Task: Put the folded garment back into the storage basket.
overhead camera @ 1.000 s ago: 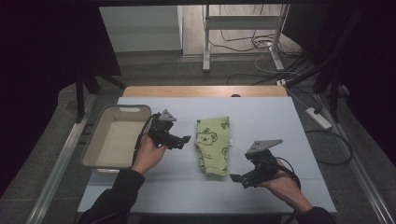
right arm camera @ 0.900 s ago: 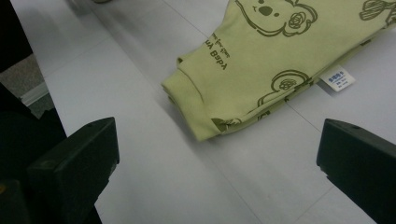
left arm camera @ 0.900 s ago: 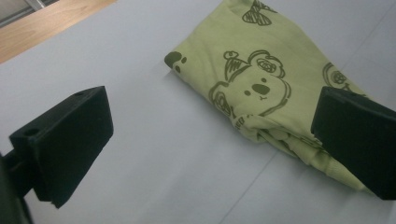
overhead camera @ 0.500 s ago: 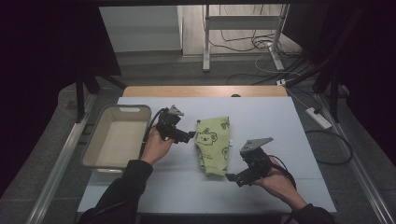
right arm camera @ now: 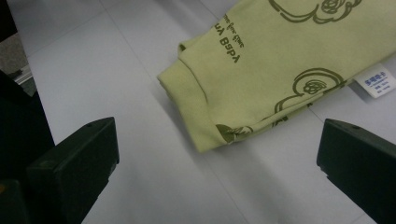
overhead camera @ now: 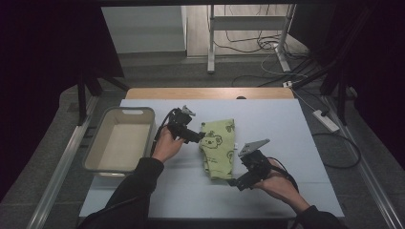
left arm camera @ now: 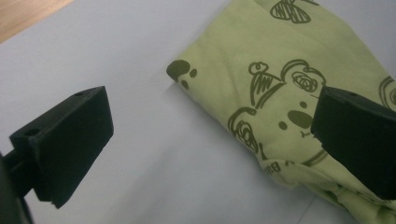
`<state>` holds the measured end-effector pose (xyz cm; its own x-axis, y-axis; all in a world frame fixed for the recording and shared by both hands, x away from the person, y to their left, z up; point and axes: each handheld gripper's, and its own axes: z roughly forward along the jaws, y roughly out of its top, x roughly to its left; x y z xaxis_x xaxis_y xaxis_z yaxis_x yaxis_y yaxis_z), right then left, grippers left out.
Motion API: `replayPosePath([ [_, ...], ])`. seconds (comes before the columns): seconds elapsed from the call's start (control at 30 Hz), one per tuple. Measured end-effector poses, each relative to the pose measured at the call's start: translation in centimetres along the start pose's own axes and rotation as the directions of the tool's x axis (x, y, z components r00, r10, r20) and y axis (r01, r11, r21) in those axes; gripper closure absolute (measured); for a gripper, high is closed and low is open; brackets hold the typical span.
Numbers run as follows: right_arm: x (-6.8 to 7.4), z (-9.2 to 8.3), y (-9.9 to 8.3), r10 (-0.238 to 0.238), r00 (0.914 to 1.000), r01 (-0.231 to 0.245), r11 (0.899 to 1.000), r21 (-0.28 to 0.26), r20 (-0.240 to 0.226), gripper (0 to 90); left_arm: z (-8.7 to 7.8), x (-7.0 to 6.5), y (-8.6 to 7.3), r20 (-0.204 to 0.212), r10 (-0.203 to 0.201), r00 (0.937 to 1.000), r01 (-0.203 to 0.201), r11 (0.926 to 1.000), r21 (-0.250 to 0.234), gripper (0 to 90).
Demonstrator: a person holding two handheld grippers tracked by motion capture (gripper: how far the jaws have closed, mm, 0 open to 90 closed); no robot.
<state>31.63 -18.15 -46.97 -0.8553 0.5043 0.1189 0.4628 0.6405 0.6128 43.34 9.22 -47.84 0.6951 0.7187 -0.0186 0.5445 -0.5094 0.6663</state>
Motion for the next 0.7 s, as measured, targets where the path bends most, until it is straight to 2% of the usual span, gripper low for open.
replayPosePath([
  [0.17,-0.2,0.6,0.2,-0.001,1.0,0.001,1.0,0.02,-0.005,0.0,0.8,0.1,0.5,-0.014,0.014,0.9998,-0.014,0.9998,0.017,0.0],
  [0.37,0.0,1.2,0.7,-0.027,0.9996,0.027,0.999,0.031,-0.014,0.0,1.6,0.2,0.9,-0.02,0.018,0.9996,-0.018,0.9996,0.02,0.0],
  [0.47,0.2,1.8,1.0,-0.05,0.9986,0.051,0.998,0.046,-0.016,0.0,2.0,0.3,1.1,-0.019,0.017,0.9997,-0.017,0.9995,0.025,0.0],
  [0.7,0.3,2.7,1.4,-0.06,0.9979,0.061,0.996,0.066,-0.026,0.0,3.1,0.7,1.2,-0.028,0.007,0.9996,-0.006,0.9993,0.036,0.0],
])
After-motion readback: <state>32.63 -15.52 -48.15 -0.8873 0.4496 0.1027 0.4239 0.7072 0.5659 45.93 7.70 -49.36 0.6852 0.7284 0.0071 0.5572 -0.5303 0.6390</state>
